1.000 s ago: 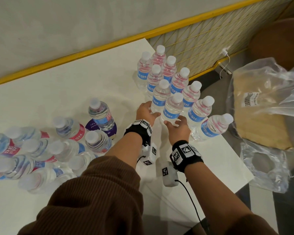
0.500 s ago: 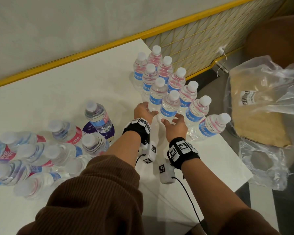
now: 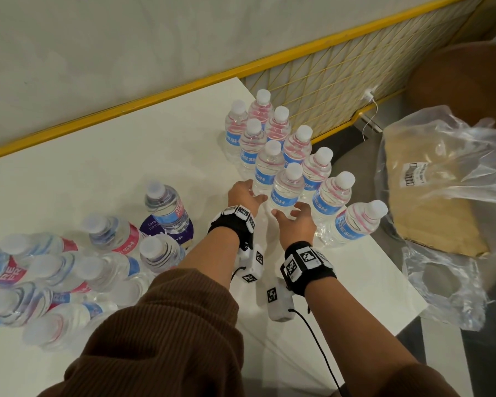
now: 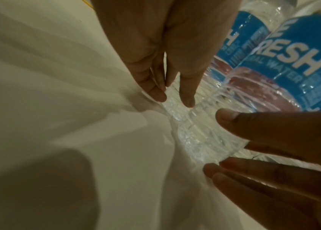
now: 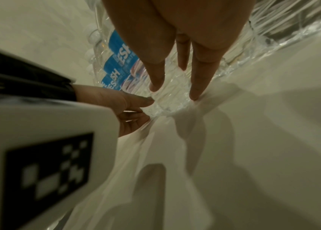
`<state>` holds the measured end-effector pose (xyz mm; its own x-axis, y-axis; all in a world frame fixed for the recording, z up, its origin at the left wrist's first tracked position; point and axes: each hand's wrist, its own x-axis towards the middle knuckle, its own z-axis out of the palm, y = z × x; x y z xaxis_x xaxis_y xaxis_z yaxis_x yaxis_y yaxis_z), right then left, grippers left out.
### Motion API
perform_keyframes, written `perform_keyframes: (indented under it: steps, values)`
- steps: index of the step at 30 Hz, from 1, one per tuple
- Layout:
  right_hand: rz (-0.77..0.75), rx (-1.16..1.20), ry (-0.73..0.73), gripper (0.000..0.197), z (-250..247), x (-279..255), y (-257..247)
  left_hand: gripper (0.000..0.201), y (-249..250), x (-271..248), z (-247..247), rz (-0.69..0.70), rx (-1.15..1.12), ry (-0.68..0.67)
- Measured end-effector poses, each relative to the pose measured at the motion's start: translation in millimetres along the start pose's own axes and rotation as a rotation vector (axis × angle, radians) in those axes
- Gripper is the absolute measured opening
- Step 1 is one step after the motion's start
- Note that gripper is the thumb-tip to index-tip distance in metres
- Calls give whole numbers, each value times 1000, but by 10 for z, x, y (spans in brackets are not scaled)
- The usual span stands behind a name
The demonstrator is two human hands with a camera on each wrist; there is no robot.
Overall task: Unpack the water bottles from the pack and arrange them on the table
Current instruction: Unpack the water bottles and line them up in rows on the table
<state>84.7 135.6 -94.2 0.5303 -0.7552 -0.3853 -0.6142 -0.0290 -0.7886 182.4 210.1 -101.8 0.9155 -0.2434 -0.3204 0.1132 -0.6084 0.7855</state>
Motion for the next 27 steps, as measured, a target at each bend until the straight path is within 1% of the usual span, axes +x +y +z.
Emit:
perform_keyframes:
  steps: [4, 8, 10, 12, 14, 15, 17, 18, 19, 20, 23, 25, 27]
  values:
    - [-4, -16, -21, 58, -17, -6, -11, 35, 29, -3, -12, -12, 1, -25]
    - [-21, -52, -59, 61, -96, -60, -12, 40, 104, -84, -62, -37, 63, -62]
    - [-43, -73, -94, 56, -173, -142, 25, 45, 147, -174, -100, -49, 115, -80]
    - [-94, -112, -172, 45, -254, -290, 91, 48, 207, -281, -163, -51, 161, -118]
    - [-184, -190, -277, 30, -315, -507, 150, 47, 326, -414, -279, -26, 195, -185]
    - [-247, -242, -330, 24, -331, -626, 172, 45, 409, -493, -357, -6, 217, -232]
    - [-374, -345, -445, 16, -339, -879, 173, 34, 600, -680, -539, 37, 260, -332]
    - [-416, -381, -504, 10, -331, -1007, 151, 27, 694, -783, -643, 52, 268, -370]
    - [-445, -403, -558, 5, -316, -1131, 122, 25, 771, -882, -748, 57, 273, -397]
    - [-473, -420, -602, 4, -293, -1245, 102, 25, 825, -969, -855, 62, 286, -412]
    - [-570, -465, -683, 18, -205, -1551, 64, 41, 860, -1222, -1175, 69, 337, -376]
    - [-622, -477, -718, 17, -142, -1726, 47, 44, 801, -1398, -1374, 65, 387, -330]
    - [-633, -466, -729, 15, -95, -1860, 48, 45, 703, -1566, -1520, 58, 465, -323]
